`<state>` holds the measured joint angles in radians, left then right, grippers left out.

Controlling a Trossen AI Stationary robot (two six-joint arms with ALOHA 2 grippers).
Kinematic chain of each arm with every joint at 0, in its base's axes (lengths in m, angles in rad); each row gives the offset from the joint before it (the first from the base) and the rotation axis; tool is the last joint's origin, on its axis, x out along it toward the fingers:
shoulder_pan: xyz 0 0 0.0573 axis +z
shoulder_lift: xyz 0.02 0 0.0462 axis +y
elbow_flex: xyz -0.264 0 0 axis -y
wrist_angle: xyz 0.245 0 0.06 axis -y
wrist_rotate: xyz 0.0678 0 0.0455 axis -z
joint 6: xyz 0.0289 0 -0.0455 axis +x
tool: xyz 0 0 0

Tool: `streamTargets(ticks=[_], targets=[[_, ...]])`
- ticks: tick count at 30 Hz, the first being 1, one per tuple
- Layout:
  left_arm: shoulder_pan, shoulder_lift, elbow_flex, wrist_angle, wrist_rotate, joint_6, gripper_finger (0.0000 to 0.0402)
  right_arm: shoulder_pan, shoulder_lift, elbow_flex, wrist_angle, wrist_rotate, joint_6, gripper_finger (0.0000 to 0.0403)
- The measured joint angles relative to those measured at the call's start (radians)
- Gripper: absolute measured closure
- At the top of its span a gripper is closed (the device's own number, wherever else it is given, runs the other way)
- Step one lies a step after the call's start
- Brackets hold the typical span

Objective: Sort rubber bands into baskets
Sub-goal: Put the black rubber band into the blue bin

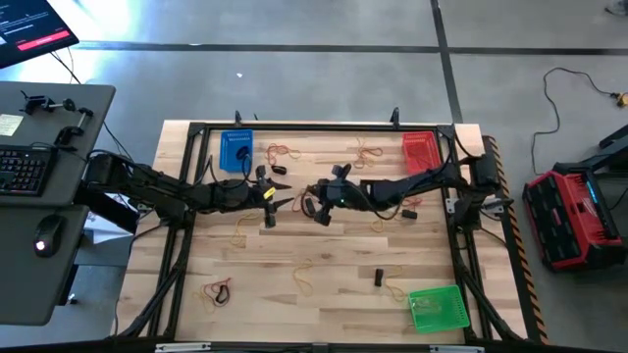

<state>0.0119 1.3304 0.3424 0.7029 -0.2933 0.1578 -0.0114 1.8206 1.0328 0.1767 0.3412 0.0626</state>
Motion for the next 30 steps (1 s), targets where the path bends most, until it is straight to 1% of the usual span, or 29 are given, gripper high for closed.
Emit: streamTargets(ticks=[4, 11, 16, 21, 23, 30], targets=[[-0.015, 0.0, 0.0, 0.0, -0.004, 0.001, 0.0228, 0.016, 0.0, 0.0, 0.023, -0.001, -0.001, 0.0403], [-0.045, 0.003, 0.008, -0.007, -0.004, 0.001, 0.0227, 0.033, 0.0, 0.0, 0.063, -0.022, -0.02, 0.0403], [-0.062, 0.035, 0.047, -0.009, -0.01, 0.001, 0.0227, 0.044, 0.0, 0.0, 0.079, -0.037, -0.029, 0.0403], [-0.062, 0.071, 0.075, -0.033, -0.055, 0.001, 0.0227, 0.053, 0.0, 0.0, 0.082, -0.037, -0.026, 0.0403], [-0.062, 0.085, 0.081, -0.034, -0.056, 0.001, 0.0227, 0.059, 0.0, 0.0, 0.085, -0.037, -0.021, 0.0403], [-0.062, 0.097, 0.087, -0.031, -0.033, 0.001, 0.0245, 0.077, 0.0, 0.0, 0.111, -0.038, -0.037, 0.0403]])
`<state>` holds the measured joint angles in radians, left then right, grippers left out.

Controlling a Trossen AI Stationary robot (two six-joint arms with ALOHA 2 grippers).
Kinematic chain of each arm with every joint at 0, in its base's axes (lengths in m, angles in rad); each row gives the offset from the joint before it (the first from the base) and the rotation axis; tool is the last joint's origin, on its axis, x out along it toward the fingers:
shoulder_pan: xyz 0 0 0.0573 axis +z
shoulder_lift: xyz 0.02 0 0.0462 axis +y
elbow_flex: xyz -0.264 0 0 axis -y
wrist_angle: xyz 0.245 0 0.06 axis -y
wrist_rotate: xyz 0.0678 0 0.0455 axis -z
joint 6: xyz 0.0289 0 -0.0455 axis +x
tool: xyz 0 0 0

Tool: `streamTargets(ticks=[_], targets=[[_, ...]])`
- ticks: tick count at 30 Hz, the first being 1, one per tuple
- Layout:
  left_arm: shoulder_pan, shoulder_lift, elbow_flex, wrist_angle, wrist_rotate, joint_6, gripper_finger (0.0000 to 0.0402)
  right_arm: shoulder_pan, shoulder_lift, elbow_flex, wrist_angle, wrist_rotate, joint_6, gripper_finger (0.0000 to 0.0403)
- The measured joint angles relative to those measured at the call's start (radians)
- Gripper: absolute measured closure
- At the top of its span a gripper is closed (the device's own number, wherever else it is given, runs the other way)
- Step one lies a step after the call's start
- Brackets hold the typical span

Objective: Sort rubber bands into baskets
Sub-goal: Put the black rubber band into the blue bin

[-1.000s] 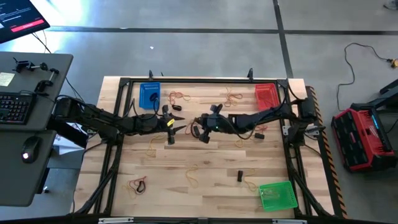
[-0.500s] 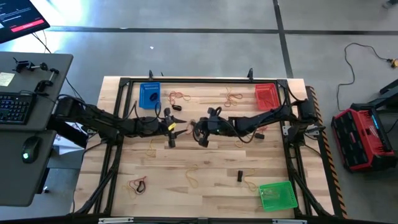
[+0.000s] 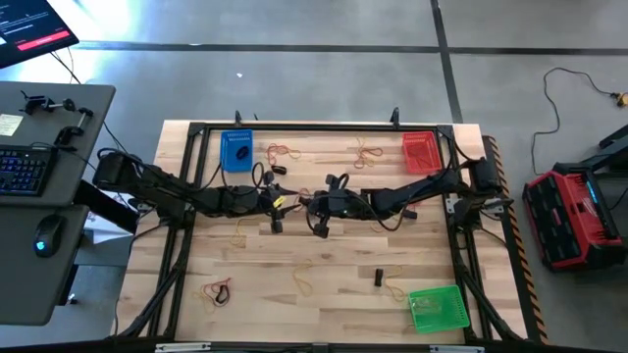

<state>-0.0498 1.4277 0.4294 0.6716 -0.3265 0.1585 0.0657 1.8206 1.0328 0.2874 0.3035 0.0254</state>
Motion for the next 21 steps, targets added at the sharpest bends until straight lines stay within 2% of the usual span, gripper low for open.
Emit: streamTargets(ticks=[6, 15, 18, 21], targets=[[0.0, 0.0, 0.0, 0.007, 0.001, 0.001, 0.0284, 0.001, 0.0, 0.0, 0.003, 0.0, 0.0, 0.0403], [0.0, 0.0, 0.0, 0.021, 0.052, 0.021, 0.0376, 0.001, 0.0, 0.0, 0.013, -0.011, 0.0, 0.0403], [0.0, 0.0, 0.0, 0.022, 0.031, 0.04, 0.0397, 0.001, 0.0, 0.0, 0.014, -0.026, 0.0, 0.0403], [0.0, 0.0, 0.0, 0.022, -0.014, 0.053, 0.0399, 0.002, 0.0, 0.0, 0.014, -0.023, 0.023, 0.0403]])
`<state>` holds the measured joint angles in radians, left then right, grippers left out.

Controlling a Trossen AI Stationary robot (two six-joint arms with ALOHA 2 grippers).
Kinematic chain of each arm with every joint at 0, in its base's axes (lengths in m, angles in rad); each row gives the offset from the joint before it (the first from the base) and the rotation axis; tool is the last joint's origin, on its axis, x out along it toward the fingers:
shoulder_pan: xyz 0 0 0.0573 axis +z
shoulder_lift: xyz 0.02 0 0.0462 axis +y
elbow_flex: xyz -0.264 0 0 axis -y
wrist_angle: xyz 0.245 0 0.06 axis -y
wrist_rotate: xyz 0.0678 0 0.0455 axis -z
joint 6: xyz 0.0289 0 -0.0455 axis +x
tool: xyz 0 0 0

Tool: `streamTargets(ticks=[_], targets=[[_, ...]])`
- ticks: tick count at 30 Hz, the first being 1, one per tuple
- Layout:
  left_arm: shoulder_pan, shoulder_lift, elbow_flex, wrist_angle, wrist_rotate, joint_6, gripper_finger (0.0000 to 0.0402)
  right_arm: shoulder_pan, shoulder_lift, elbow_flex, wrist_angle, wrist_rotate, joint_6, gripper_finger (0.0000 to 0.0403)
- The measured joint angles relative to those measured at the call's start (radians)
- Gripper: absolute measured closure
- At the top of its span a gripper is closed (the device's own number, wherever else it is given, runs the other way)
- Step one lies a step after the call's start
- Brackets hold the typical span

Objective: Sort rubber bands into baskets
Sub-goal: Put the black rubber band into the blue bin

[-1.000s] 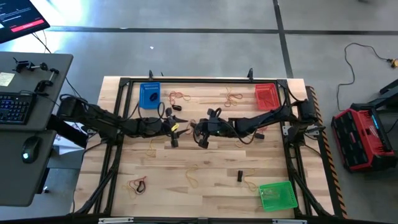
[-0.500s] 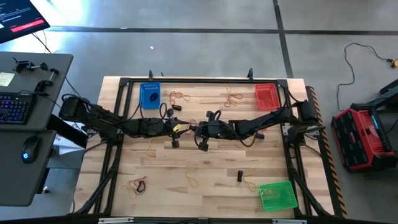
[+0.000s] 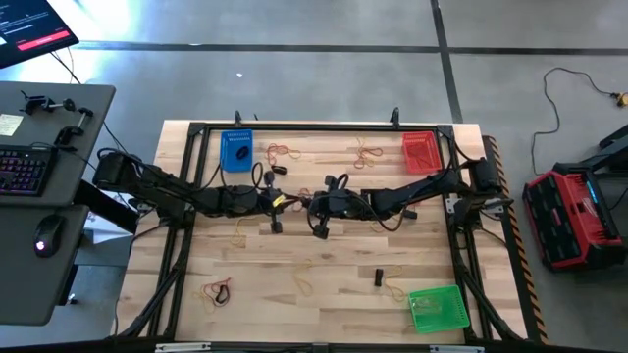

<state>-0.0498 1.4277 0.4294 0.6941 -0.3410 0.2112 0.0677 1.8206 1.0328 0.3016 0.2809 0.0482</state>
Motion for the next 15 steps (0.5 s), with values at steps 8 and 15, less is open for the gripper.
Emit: streamTargets(ticks=[8, 15], targets=[[0.0, 0.0, 0.0, 0.0, -0.035, 0.002, 0.0401, 0.003, 0.0, 0.0, 0.006, 0.033, 0.022, 0.0403], [0.004, 0.0, 0.0, -0.001, -0.041, 0.002, 0.0401, 0.012, 0.0, 0.0, 0.013, 0.062, 0.03, 0.0349]])
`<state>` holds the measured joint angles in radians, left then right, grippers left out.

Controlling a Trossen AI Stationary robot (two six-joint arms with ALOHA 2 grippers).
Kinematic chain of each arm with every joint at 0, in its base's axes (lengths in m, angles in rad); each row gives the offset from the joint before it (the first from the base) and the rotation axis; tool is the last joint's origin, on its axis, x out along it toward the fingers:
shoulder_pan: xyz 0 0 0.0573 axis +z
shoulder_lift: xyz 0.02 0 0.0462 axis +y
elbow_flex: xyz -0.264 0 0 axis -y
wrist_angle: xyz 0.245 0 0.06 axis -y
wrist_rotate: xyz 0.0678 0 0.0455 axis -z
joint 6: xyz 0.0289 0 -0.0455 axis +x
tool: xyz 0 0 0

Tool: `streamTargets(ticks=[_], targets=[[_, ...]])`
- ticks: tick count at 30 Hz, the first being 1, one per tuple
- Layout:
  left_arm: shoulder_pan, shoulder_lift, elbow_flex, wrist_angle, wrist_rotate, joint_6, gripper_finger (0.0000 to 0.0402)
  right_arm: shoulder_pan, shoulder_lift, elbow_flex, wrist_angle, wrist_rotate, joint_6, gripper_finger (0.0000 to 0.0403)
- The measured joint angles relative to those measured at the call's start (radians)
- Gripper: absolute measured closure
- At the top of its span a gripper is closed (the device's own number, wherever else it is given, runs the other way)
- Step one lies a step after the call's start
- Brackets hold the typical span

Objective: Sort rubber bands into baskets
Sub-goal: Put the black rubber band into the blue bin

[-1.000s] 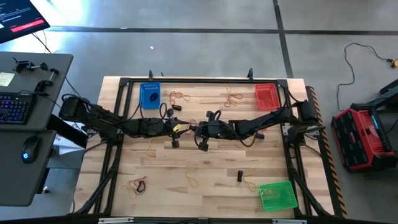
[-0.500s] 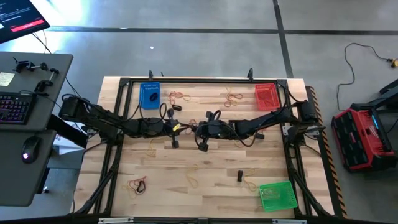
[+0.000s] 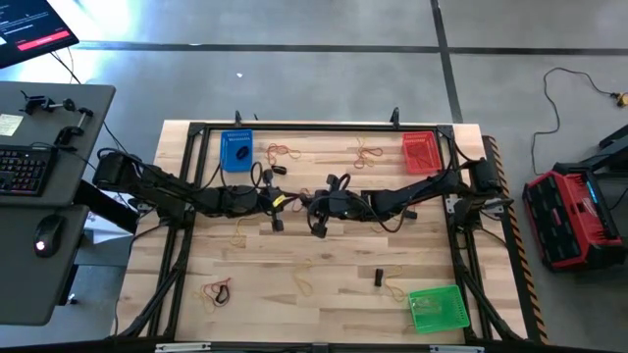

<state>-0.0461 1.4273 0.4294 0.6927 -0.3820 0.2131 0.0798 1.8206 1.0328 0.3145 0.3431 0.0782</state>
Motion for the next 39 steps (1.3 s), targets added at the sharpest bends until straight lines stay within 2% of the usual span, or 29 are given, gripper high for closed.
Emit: streamTargets(ticks=[8, 14, 22, 29, 35, 39], targets=[[0.0, 0.0, 0.0, 0.0, -0.003, -0.001, 0.0401, 0.0, 0.0, 0.0, -0.003, 0.036, 0.029, 0.0246], [0.0, -0.001, 0.0, 0.0, -0.012, -0.013, 0.0401, 0.0, -0.005, 0.0, -0.026, 0.058, 0.019, 0.0206], [0.0, -0.026, 0.0, -0.021, -0.021, -0.019, 0.0401, 0.001, -0.062, 0.0, -0.096, 0.086, 0.018, 0.0196], [0.0, -0.094, 0.0, -0.112, -0.036, -0.02, 0.0401, 0.002, -0.089, 0.0, -0.117, 0.127, -0.009, 0.0196], [0.011, -0.188, 0.0, -0.282, -0.093, -0.062, 0.0401, 0.002, -0.089, 0.0, -0.145, 0.144, -0.03, 0.0197], [0.036, -0.289, 0.0, -0.428, -0.109, -0.114, 0.0401, 0.008, -0.089, 0.0, -0.152, 0.166, -0.033, 0.0214]])
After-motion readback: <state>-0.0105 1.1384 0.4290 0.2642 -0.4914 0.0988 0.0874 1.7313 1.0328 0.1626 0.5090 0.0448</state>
